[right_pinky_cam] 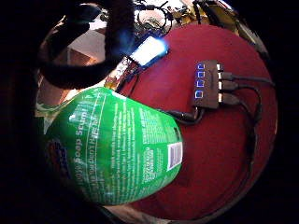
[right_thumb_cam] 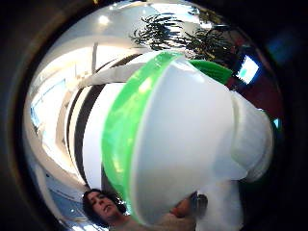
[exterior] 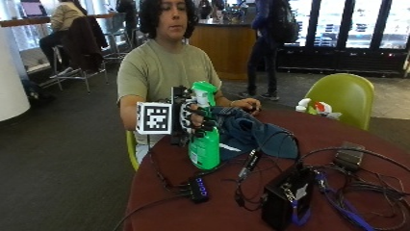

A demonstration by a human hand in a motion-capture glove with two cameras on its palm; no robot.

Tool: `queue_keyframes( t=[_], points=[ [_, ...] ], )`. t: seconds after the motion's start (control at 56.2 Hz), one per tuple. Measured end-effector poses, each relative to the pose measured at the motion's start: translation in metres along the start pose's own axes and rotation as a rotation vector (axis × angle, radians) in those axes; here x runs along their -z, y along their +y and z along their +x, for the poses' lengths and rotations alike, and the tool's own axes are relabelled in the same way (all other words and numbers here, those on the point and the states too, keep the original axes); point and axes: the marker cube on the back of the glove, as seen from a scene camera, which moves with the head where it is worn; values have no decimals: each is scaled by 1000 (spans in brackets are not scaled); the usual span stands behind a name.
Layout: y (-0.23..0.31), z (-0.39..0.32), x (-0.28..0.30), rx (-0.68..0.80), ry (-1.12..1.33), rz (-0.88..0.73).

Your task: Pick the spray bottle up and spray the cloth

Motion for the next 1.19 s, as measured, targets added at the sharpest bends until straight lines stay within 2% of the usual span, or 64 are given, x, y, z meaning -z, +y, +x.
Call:
queue_keyframes(
  t=[0.267,0.445,0.481,0.552,0.623,0.783,0.926,1.193],
  points=[
    [-9,-20,0,-109,-65,-24],
    [-12,-76,43,26,-193,-30],
    [-12,-93,48,31,-166,-104],
    [4,-125,50,43,-41,-409],
    [12,-148,40,9,111,-623],
    [28,-154,-5,-153,568,-1065],
    [52,-134,-49,-362,780,-1228],
    [81,-60,-93,-588,1071,-1406]
  ],
)
